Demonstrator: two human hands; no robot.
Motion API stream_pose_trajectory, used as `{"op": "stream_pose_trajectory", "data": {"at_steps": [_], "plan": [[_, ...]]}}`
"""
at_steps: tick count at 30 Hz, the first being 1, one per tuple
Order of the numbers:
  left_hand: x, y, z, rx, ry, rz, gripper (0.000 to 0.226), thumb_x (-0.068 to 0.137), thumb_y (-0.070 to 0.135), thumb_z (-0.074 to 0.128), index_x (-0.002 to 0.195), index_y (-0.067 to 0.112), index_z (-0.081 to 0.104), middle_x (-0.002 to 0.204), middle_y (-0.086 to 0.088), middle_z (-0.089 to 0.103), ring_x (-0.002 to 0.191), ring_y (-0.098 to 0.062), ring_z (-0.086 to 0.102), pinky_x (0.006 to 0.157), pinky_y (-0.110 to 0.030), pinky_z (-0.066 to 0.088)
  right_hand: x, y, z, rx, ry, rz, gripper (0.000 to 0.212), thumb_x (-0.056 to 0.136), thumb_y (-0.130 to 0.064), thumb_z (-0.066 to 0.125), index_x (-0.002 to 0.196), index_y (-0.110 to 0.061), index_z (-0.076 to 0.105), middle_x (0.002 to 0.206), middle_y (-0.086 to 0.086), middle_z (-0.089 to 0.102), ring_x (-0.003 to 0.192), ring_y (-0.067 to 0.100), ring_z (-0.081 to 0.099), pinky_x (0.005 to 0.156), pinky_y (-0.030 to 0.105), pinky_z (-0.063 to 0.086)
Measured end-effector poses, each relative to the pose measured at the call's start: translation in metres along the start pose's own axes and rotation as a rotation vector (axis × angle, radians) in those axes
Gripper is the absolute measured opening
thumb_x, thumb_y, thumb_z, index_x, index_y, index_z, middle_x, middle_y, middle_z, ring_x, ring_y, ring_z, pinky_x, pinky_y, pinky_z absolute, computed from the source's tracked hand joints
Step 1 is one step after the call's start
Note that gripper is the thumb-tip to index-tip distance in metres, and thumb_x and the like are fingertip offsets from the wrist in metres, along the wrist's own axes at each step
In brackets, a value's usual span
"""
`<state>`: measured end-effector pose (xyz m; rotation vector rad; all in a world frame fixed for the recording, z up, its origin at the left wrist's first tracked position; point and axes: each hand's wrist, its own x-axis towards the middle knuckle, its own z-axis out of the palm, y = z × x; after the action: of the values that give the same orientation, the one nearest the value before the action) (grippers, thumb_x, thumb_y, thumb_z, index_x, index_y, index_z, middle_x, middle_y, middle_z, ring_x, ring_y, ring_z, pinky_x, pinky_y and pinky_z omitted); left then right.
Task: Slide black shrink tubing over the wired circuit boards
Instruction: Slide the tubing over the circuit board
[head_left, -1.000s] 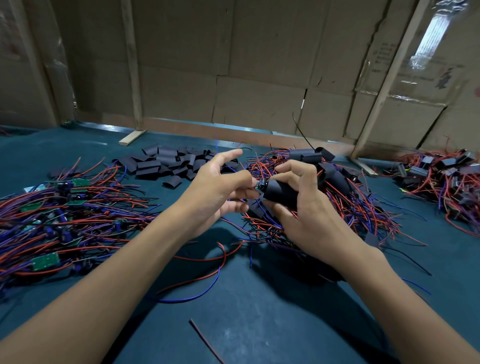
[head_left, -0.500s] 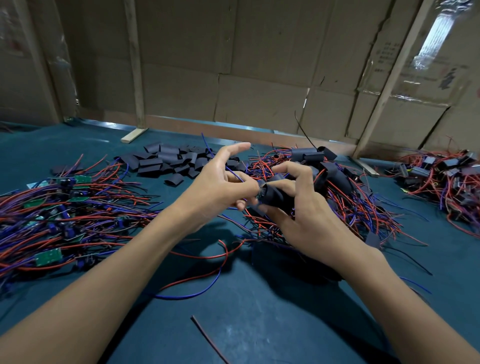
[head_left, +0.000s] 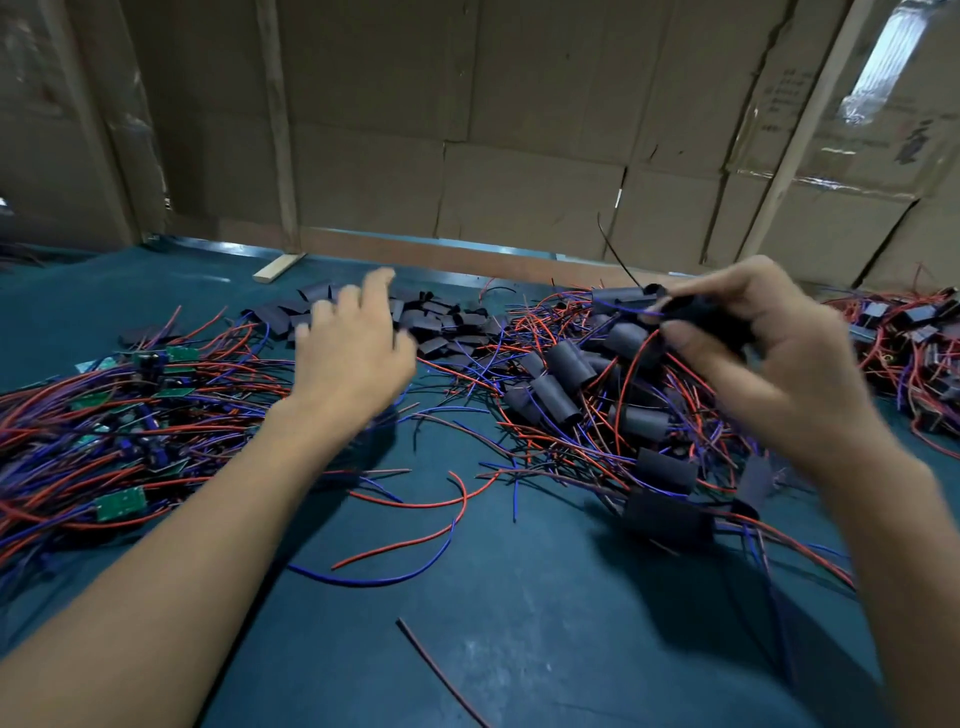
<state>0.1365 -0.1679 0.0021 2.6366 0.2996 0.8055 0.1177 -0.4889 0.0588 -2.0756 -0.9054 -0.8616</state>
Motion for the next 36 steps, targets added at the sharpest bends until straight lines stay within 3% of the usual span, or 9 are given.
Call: {"op": "stream_pose_trajectory", "data": {"at_steps": [6,10,13,16,18,22,26,32,36], "plan": [[0.021,-0.038,0.027,0.344,-0.547,-0.114,0.060,0.104,0.034,0.030,0.158,0.035,0.004,0.167,0.000,0.006,0.147,-0.040,0.011,0.113,-0.059,0.018,-0.002,0.014,-0.052,0.011,-0.247,0.173,0.014,0.087,-0.018,0.077,0.099,-0.021,0.071,0.087,-0.003,0.077,0.078,0.016,0.072,0.072,0.026,0.054],[0.045,-0.043,0.029,0.372,-0.646,-0.116,0.046,0.104,0.042,0.034,0.150,0.037,0.029,0.159,-0.008,0.025,0.143,-0.043,0.019,0.110,-0.062,0.028,0.004,0.013,-0.043,-0.186,-0.694,0.431,0.026,0.076,-0.015,0.085,0.085,-0.038,0.078,0.086,-0.006,0.076,0.081,0.012,0.071,0.079,0.029,0.055],[0.049,-0.035,0.021,0.366,-0.529,0.001,0.025,0.100,0.027,0.054,0.122,0.017,0.060,0.129,-0.017,0.057,0.120,-0.039,0.049,0.097,-0.050,0.046,0.004,0.011,-0.038,-0.289,-0.861,0.564,0.027,0.074,-0.015,0.088,0.087,-0.036,0.076,0.086,-0.011,0.074,0.061,-0.009,0.062,0.066,0.009,0.047],[0.040,-0.024,0.005,0.270,-0.411,0.093,0.020,0.089,0.004,0.061,0.105,0.014,0.069,0.106,-0.015,0.066,0.094,-0.036,0.062,0.077,-0.037,0.050,0.005,0.002,-0.036,-0.387,-0.742,0.487,0.018,0.074,-0.031,0.088,0.086,-0.035,0.074,0.083,-0.019,0.072,0.059,-0.020,0.056,0.063,0.000,0.039],[0.034,-0.008,-0.014,0.062,-0.324,0.099,0.025,0.087,0.004,0.069,0.111,0.011,0.073,0.108,-0.012,0.072,0.097,-0.031,0.069,0.084,-0.036,0.055,0.005,-0.005,-0.025,-0.382,-0.409,0.245,0.012,0.079,-0.035,0.081,0.084,-0.028,0.074,0.077,-0.016,0.072,0.068,-0.010,0.063,0.066,0.004,0.043],[0.012,0.041,-0.061,-0.870,-0.510,-0.069,0.035,0.080,0.003,0.082,0.112,0.006,0.068,0.090,-0.021,0.075,0.074,-0.030,0.076,0.061,-0.029,0.061,0.001,-0.032,0.029,-0.109,0.009,0.089,0.045,0.082,-0.043,0.078,0.123,-0.028,0.067,0.103,-0.004,0.071,0.071,0.003,0.065,0.072,0.024,0.051],[-0.013,0.066,-0.073,-0.812,-0.559,-0.068,0.038,0.081,0.015,0.083,0.115,0.014,0.066,0.080,-0.011,0.077,0.068,-0.018,0.075,0.042,-0.019,0.044,-0.007,-0.045,0.067,0.246,-0.004,0.316,0.045,0.082,-0.042,0.077,0.124,-0.028,0.070,0.100,-0.008,0.076,0.077,0.009,0.071,0.076,0.027,0.055],[-0.063,0.075,-0.046,-0.618,-0.584,-0.063,0.033,0.099,0.006,0.048,0.129,0.010,0.059,0.101,-0.017,0.075,0.092,-0.035,0.074,0.075,-0.045,0.060,-0.015,-0.045,0.086,0.500,-0.149,0.441,0.022,0.087,-0.010,0.078,0.107,-0.018,0.079,0.091,-0.001,0.079,0.075,0.006,0.068,0.075,0.027,0.057],[-0.085,0.071,-0.044,-0.461,-0.394,0.085,0.053,0.095,0.014,0.047,0.147,0.025,0.042,0.082,0.003,0.070,0.083,-0.020,0.063,0.070,-0.031,0.049,-0.015,-0.045,0.092,0.512,-0.287,0.488,0.013,0.093,-0.010,0.070,0.100,-0.013,0.081,0.079,0.003,0.077,0.065,0.008,0.063,0.064,0.026,0.057]]}}
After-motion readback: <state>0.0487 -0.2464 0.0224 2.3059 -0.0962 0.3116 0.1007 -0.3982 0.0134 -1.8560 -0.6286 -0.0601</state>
